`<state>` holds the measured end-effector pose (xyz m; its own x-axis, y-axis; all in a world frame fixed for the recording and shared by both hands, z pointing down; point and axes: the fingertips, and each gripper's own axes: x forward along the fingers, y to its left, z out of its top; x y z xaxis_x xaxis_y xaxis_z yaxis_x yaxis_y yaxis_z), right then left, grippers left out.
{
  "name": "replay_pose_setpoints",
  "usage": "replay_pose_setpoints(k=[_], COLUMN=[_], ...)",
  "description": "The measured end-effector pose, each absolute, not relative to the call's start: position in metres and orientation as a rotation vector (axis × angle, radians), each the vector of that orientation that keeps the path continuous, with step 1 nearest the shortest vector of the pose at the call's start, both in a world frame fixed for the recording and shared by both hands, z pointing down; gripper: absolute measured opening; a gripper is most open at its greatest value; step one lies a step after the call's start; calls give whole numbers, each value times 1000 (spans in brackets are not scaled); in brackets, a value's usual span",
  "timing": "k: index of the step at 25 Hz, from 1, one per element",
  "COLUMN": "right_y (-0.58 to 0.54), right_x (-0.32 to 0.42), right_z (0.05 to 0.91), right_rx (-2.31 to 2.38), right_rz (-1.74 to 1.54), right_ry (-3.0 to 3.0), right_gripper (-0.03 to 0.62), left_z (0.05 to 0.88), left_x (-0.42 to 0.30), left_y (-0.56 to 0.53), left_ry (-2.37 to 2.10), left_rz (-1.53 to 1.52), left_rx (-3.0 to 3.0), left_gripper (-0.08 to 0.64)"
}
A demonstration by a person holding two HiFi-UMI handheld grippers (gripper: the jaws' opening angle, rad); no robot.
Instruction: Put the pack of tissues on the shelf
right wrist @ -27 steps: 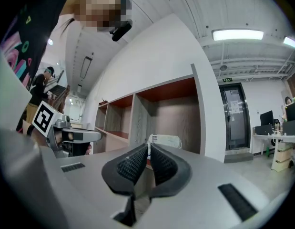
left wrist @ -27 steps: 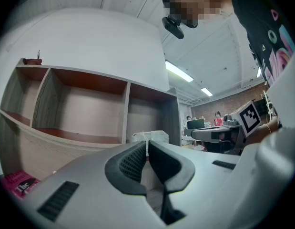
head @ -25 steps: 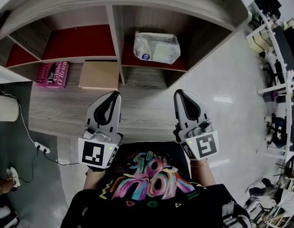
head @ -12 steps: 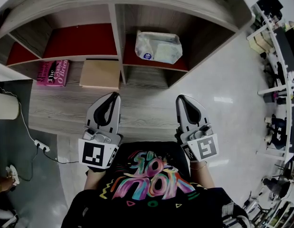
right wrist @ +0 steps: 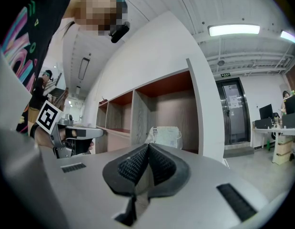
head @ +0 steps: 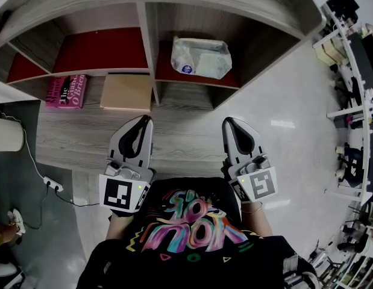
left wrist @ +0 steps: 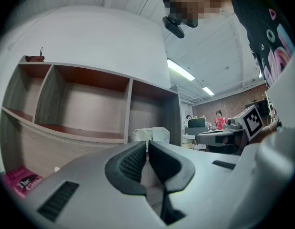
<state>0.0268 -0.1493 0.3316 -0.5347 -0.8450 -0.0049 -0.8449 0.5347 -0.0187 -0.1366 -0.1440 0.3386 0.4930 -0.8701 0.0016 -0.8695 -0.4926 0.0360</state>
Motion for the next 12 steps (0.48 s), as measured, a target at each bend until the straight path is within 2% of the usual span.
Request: replay_pose_setpoints(k=[12], right_y=[-151], right_x=[25], right_z=[340], right_rx=[-1489], right_rz=[-1], right_ry=[2777], right_gripper=[15], left_z=[343], left_x=[-140], left_y=[-146], left_ry=[-1562], left_rz=[-6], left_rx=[2692], left_gripper=[34])
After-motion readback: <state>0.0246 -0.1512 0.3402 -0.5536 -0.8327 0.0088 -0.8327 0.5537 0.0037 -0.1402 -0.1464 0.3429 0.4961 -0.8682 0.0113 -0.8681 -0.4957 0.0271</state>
